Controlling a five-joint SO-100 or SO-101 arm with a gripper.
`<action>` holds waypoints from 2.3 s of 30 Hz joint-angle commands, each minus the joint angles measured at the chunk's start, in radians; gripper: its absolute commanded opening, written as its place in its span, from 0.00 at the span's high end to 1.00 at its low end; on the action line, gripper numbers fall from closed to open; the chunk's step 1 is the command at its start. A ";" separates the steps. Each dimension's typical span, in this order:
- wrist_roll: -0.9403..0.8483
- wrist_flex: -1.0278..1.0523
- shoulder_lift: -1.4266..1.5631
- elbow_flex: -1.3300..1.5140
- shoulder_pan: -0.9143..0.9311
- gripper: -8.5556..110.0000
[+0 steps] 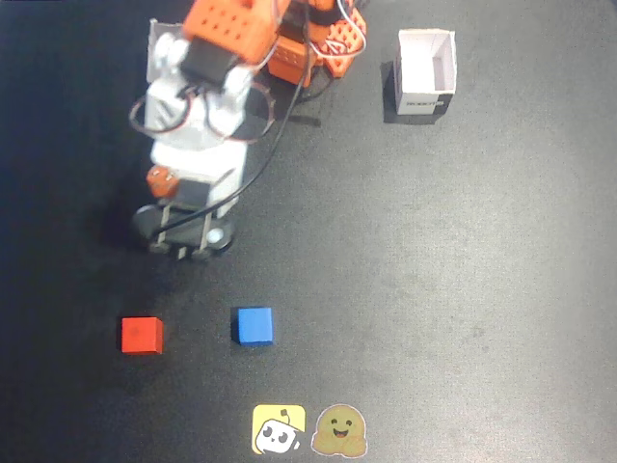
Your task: Put the red cube in the right box and the blue cube in the left box.
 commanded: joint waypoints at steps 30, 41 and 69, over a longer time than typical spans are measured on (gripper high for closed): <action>0.017 0.012 -0.489 -0.474 0.052 0.77; 0.025 0.117 -0.626 -0.658 0.052 0.76; -0.107 0.175 -0.850 -0.922 -0.006 0.74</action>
